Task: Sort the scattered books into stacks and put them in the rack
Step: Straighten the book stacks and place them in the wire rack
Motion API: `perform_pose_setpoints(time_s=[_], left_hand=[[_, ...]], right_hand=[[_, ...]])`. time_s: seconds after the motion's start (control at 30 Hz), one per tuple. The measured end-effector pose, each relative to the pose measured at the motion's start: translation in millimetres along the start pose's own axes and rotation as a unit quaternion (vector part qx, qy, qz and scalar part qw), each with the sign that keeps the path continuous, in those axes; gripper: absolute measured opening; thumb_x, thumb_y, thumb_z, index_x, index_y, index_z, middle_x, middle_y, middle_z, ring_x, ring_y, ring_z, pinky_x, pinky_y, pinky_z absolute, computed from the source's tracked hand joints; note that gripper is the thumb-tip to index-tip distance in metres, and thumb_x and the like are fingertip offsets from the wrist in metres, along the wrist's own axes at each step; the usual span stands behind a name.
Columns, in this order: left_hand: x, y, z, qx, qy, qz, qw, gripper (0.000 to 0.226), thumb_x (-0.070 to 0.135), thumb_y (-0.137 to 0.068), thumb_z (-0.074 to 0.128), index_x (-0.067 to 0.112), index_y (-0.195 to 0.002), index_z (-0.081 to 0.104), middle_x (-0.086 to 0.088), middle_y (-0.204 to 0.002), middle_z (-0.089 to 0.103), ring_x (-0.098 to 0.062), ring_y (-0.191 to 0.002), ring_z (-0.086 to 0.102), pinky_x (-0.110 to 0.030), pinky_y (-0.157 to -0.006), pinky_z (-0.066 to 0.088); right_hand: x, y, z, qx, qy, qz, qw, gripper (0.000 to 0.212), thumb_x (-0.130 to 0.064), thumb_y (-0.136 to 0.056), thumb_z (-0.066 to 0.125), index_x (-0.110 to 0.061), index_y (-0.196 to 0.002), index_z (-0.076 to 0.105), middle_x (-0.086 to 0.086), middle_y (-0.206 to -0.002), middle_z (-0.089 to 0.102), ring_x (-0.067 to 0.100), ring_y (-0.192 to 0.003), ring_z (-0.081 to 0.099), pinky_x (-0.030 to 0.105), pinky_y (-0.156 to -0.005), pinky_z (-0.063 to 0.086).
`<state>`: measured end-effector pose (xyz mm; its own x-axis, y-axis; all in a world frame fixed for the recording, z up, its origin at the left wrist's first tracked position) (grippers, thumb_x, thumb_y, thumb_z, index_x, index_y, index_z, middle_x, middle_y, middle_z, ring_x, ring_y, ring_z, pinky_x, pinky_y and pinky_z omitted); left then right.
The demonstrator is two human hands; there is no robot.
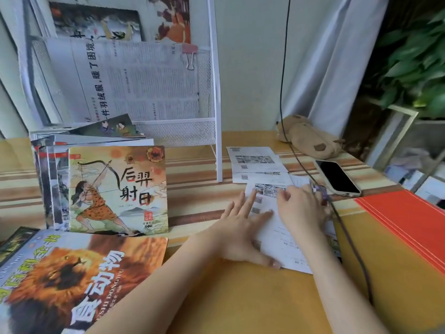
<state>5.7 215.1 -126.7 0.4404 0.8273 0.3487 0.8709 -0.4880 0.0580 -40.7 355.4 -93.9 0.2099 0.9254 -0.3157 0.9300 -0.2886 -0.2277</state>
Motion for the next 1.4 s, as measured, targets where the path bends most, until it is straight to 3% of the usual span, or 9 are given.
perform_pose_setpoints(time_s=[0.2, 0.3, 0.43, 0.53, 0.67, 0.87, 1.07, 1.23, 1.4], left_hand=[[-1, 1, -15, 0.052, -0.051, 0.017, 0.997, 0.103, 0.085, -0.060, 0.035, 0.026, -0.144, 0.034, 0.002, -0.155, 0.029, -0.022, -0.144, 0.016, -0.040, -0.116, 0.023], [-4, 5, -24, 0.084, -0.036, 0.016, 0.996, 0.098, 0.085, -0.063, 0.038, 0.025, -0.140, 0.040, 0.003, -0.135, 0.049, -0.018, -0.129, 0.033, -0.037, -0.105, 0.037], [-11, 5, -16, 0.065, -0.042, -0.003, 0.997, 0.100, 0.088, -0.059, 0.037, 0.036, -0.144, 0.029, 0.002, -0.150, 0.027, -0.020, -0.140, 0.015, -0.046, -0.117, 0.016], [-16, 4, -14, 0.040, -0.031, -0.026, 0.998, 0.096, 0.080, -0.069, 0.053, 0.036, -0.149, 0.020, 0.002, -0.159, 0.014, -0.025, -0.147, 0.000, -0.054, -0.117, -0.001], [-10, 6, -21, 0.049, -0.024, -0.009, 0.998, 0.089, 0.073, -0.071, 0.059, 0.034, -0.146, 0.030, 0.003, -0.155, 0.027, -0.022, -0.145, 0.014, -0.041, -0.118, 0.014], [-13, 7, -26, 0.081, 0.035, -0.009, 0.996, 0.088, 0.066, -0.065, 0.071, 0.031, -0.140, 0.042, 0.009, -0.147, 0.037, -0.016, -0.139, 0.021, -0.027, -0.113, 0.017], [-19, 7, -28, 0.089, 0.066, -0.024, 0.994, 0.083, 0.060, -0.068, 0.073, 0.030, -0.139, 0.043, 0.007, -0.149, 0.035, -0.016, -0.139, 0.022, -0.025, -0.110, 0.019], [-21, 5, -30, 0.108, 0.101, -0.030, 0.989, 0.072, 0.055, -0.077, 0.068, 0.030, -0.140, 0.041, 0.006, -0.152, 0.031, -0.011, -0.141, 0.018, -0.020, -0.109, 0.013], [-24, 1, -16, 0.054, 0.051, -0.029, 0.997, 0.111, 0.083, -0.052, 0.057, 0.034, -0.147, 0.026, 0.009, -0.157, 0.018, -0.013, -0.146, 0.005, -0.037, -0.120, 0.009]], right_hand=[[8, -28, 29, -0.095, -0.004, -0.048, 0.994, 0.051, -0.050, -0.094, 0.031, -0.028, -0.140, 0.037, -0.001, -0.152, 0.030, 0.023, -0.142, 0.019, 0.056, -0.112, 0.008], [7, -31, 21, -0.058, -0.037, -0.087, 0.994, 0.038, -0.049, -0.094, 0.032, -0.027, -0.094, 0.064, 0.003, -0.108, 0.066, 0.027, -0.106, 0.057, 0.049, -0.105, 0.033], [1, -23, 2, -0.012, -0.056, -0.126, 0.990, 0.055, -0.047, -0.094, 0.037, -0.015, -0.050, 0.048, 0.002, -0.052, 0.050, 0.028, -0.065, 0.053, 0.035, -0.072, 0.038], [21, -26, -12, 0.051, -0.204, -0.031, 0.977, 0.044, -0.037, -0.093, 0.042, -0.010, -0.074, 0.070, 0.010, -0.068, 0.065, 0.032, -0.073, 0.059, 0.034, -0.061, 0.040], [46, -32, -16, 0.055, -0.302, 0.086, 0.948, 0.033, -0.030, -0.098, 0.036, -0.008, -0.115, 0.055, 0.015, -0.115, 0.059, 0.034, -0.109, 0.051, 0.035, -0.080, 0.039], [58, -40, 0, -0.055, -0.474, 0.185, 0.859, 0.045, -0.049, -0.092, 0.038, -0.010, -0.109, 0.053, 0.009, -0.101, 0.058, 0.028, -0.096, 0.056, 0.044, -0.088, 0.049], [58, -33, 4, -0.110, -0.586, 0.230, 0.769, 0.029, -0.025, -0.091, 0.050, -0.009, -0.116, 0.052, 0.011, -0.097, 0.060, 0.019, -0.085, 0.060, 0.029, -0.064, 0.049], [32, -18, 5, -0.147, -0.556, 0.176, 0.799, 0.011, -0.014, -0.086, 0.055, -0.009, -0.078, 0.060, 0.010, -0.079, 0.069, 0.021, -0.069, 0.064, 0.026, -0.049, 0.052], [27, -33, 23, -0.161, -0.528, 0.177, 0.815, 0.044, -0.048, -0.070, 0.065, -0.009, -0.089, 0.069, 0.008, -0.090, 0.073, 0.027, -0.084, 0.068, 0.044, -0.083, 0.055]])
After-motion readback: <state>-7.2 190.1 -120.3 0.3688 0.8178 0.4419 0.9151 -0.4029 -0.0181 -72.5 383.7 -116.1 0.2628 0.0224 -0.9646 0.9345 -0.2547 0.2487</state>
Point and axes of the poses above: each hand's wrist, its own y-axis away from the middle knuckle, its own z-axis out of the palm, x = y × z, the point moved 6 cm from there along -y, towards the middle knuckle
